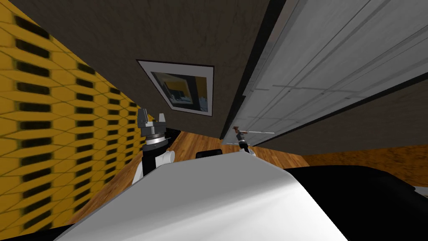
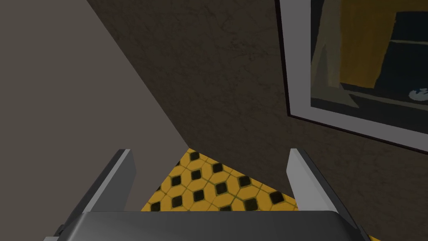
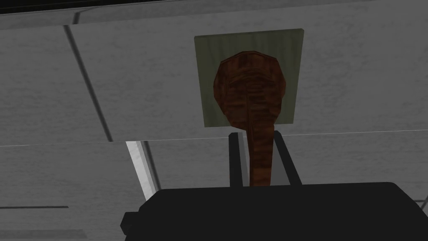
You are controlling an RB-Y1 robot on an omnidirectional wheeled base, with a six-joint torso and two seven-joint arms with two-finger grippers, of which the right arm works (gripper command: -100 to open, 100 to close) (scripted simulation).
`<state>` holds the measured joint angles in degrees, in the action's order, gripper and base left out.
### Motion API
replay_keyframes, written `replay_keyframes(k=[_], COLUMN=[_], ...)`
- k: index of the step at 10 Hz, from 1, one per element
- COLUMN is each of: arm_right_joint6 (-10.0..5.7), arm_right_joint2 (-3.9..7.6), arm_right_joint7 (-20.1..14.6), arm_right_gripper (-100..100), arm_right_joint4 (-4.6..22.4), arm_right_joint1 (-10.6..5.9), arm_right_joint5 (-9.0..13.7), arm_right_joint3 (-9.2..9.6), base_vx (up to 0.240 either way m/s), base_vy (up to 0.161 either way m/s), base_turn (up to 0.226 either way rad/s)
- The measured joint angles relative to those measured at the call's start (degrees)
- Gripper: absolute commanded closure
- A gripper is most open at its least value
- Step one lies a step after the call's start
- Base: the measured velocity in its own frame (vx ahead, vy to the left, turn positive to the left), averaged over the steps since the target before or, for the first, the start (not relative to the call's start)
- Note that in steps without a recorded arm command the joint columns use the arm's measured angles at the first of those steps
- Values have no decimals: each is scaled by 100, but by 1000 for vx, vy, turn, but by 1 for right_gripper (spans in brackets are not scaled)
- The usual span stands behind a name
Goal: Pull the door open
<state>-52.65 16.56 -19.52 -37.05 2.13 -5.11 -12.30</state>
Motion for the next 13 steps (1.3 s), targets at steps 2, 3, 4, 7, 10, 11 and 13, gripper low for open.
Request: replay_keyframes(k=[2, 3, 4, 7, 10, 11, 13], arm_right_joint6=[-66, -70, -139, -415, -719, -797, -896], arm_right_joint2=[58, 47, 98, 237, 384, 428, 461], arm_right_joint7=[-155, -170, -221, -415, -600, -671, -747], arm_right_gripper=[100, 100, 100, 100, 100, 100, 100], arm_right_joint4=[-92, -83, -88, -59, 67, 15, -7], arm_right_joint1=[106, 119, 184, 330, 463, 565, 657], arm_right_joint5=[-90, -102, -133, -231, -329, -367, -413], arm_right_joint3=[123, 143, 162, 238, 315, 341, 382], base_vx=[-179, -158, -192, -197, -170, -205, -133], base_vy=[-39, -19, -53, -49, -35, -66, -43], base_turn=[68, 144, 115, 112, 96, 115, 109])
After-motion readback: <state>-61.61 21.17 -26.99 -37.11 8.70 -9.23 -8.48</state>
